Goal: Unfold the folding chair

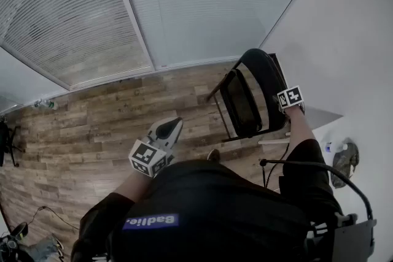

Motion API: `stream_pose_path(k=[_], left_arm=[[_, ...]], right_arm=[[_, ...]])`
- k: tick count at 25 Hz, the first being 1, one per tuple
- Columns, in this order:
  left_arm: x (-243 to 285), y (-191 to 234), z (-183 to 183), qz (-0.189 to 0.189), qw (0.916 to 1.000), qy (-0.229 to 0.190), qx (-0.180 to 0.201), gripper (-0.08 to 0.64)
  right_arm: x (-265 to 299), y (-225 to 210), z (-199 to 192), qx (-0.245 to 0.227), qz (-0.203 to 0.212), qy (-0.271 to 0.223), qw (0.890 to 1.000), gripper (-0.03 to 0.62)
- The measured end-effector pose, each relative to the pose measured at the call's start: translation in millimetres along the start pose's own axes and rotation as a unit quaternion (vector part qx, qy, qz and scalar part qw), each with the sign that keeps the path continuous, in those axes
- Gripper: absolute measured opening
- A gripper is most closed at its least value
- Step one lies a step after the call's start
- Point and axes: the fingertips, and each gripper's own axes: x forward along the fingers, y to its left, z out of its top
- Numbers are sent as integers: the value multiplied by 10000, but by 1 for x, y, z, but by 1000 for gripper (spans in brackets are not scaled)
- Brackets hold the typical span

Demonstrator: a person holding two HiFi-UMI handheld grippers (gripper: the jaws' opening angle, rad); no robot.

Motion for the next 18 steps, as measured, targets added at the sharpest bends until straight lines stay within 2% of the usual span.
stream_pose_path(k=[18], left_arm=[[6, 1, -5, 5, 9999, 137, -105, 5]], right_arm=[[0, 0, 5, -43, -44, -21, 10000, 127]])
